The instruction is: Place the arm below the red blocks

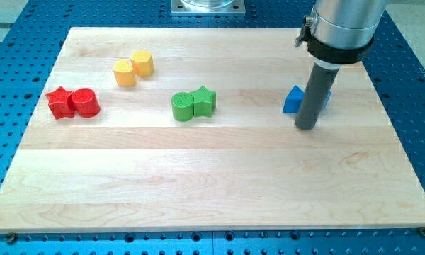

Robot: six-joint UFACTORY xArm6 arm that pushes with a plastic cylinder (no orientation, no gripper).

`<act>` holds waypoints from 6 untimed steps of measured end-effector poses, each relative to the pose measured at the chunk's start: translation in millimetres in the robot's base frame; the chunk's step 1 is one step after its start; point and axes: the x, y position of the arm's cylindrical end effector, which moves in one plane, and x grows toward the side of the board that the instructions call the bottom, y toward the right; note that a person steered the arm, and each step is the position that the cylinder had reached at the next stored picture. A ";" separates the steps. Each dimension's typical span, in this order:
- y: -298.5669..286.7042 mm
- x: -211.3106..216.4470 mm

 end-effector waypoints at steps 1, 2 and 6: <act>-4.8 11.6; -4.6 32.8; -254.8 82.5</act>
